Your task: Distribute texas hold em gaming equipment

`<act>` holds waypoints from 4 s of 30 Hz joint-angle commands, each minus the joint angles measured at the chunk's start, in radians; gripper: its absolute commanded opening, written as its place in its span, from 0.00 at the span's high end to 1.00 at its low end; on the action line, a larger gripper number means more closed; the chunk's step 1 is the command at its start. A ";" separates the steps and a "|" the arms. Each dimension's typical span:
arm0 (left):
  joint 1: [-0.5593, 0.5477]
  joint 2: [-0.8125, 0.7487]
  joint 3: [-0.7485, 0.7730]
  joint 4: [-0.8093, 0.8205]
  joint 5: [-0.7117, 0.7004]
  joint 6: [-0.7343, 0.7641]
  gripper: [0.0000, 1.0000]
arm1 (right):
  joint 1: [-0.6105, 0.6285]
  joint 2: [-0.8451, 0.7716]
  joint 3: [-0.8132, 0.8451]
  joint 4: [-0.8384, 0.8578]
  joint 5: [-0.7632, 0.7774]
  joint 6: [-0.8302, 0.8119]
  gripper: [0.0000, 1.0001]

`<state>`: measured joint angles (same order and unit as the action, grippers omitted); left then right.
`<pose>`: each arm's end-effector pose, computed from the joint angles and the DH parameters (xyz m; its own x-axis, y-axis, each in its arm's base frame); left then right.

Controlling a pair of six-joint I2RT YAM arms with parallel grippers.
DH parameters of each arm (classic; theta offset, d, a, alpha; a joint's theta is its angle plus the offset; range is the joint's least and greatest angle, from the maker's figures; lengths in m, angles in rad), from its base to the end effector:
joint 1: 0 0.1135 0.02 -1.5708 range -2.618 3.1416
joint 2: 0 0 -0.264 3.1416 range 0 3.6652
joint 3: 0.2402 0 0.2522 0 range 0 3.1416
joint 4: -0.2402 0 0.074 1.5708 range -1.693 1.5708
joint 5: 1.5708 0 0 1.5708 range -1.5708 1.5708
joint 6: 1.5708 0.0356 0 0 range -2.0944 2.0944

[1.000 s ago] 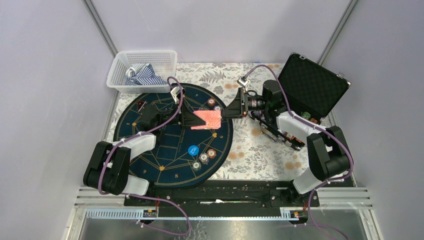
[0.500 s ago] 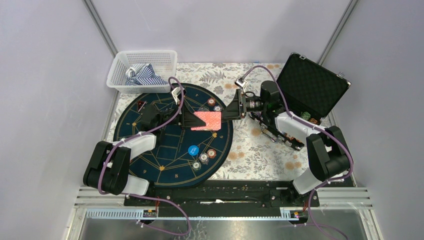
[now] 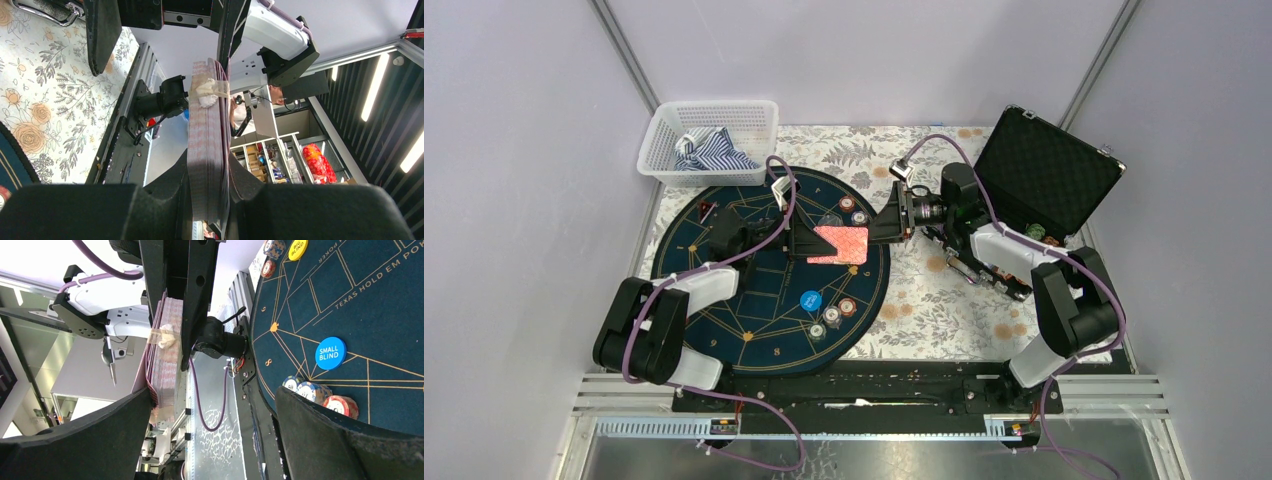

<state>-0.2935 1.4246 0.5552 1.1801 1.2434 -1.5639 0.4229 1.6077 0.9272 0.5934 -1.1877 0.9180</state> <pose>0.2456 -0.1095 0.2524 -0.9540 -0.0476 -0.2960 0.2992 -0.0881 -0.9501 0.3009 0.1716 0.2622 -0.8394 -0.0521 -0.5410 -0.5420 0.0051 0.8404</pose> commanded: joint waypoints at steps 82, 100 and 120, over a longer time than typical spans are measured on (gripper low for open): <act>-0.010 -0.079 0.177 -0.841 -0.095 0.599 0.72 | 0.500 -0.254 0.295 -1.047 0.982 -1.442 0.64; -0.001 -0.106 0.188 -0.905 -0.080 0.661 0.55 | 0.476 -0.289 0.226 -1.001 0.936 -1.427 0.72; 0.017 -0.116 0.243 -0.988 -0.077 0.724 0.70 | 0.476 -0.290 0.202 -1.000 0.914 -1.440 0.74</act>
<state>-0.2821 1.3361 0.7410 0.1806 1.1702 -0.8677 0.9066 1.3655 1.1130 -0.4438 -0.2466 -0.5190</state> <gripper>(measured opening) 0.238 0.730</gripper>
